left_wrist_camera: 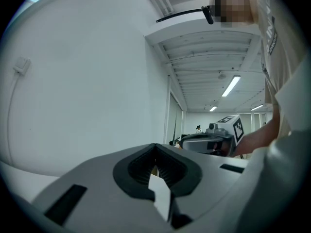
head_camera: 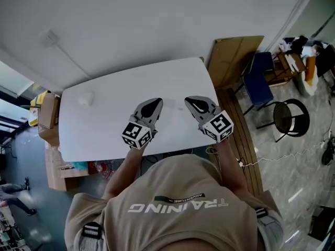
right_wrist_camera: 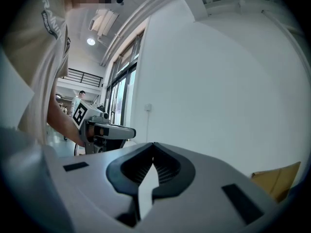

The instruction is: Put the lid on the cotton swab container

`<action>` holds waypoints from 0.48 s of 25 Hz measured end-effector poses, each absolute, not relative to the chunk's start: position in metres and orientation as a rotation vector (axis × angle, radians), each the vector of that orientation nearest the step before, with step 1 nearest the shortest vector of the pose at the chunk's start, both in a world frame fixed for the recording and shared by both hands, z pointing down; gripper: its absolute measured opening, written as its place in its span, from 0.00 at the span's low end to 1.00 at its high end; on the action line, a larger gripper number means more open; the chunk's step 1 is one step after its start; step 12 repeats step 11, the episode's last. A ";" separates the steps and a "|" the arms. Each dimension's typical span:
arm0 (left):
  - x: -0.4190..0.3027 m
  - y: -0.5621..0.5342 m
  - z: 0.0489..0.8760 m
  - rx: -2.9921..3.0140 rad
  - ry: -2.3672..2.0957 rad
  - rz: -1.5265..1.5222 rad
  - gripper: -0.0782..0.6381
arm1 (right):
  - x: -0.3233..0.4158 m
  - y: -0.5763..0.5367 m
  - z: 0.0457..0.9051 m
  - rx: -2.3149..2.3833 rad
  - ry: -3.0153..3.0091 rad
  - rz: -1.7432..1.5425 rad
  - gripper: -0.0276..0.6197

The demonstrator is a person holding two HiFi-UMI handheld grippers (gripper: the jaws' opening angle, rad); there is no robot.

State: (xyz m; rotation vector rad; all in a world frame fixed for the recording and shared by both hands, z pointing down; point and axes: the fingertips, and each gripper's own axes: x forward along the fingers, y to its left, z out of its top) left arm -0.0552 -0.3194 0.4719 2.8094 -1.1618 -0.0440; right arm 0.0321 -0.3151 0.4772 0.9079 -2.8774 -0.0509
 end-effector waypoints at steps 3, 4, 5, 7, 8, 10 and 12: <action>-0.052 -0.324 0.471 2.808 -1.178 -0.051 0.13 | 0.032 -0.322 0.480 0.878 -2.880 -0.044 0.07; -0.051 -0.325 0.471 2.808 -1.184 -0.052 0.13 | 0.032 -0.325 0.481 0.869 -2.877 -0.048 0.07; -0.052 -0.327 0.471 2.805 -1.191 -0.053 0.13 | 0.032 -0.328 0.482 0.862 -2.872 -0.055 0.07; -0.055 -0.330 0.474 2.792 -1.204 -0.054 0.13 | 0.032 -0.333 0.484 0.854 -2.862 -0.070 0.07; -0.056 -0.331 0.476 2.783 -1.211 -0.053 0.13 | 0.032 -0.335 0.484 0.851 -2.861 -0.070 0.07; -0.059 -0.331 0.481 2.766 -1.221 -0.054 0.13 | 0.033 -0.336 0.486 0.847 -2.864 -0.057 0.07; -0.060 -0.331 0.483 2.758 -1.225 -0.054 0.13 | 0.034 -0.337 0.487 0.846 -2.866 -0.050 0.07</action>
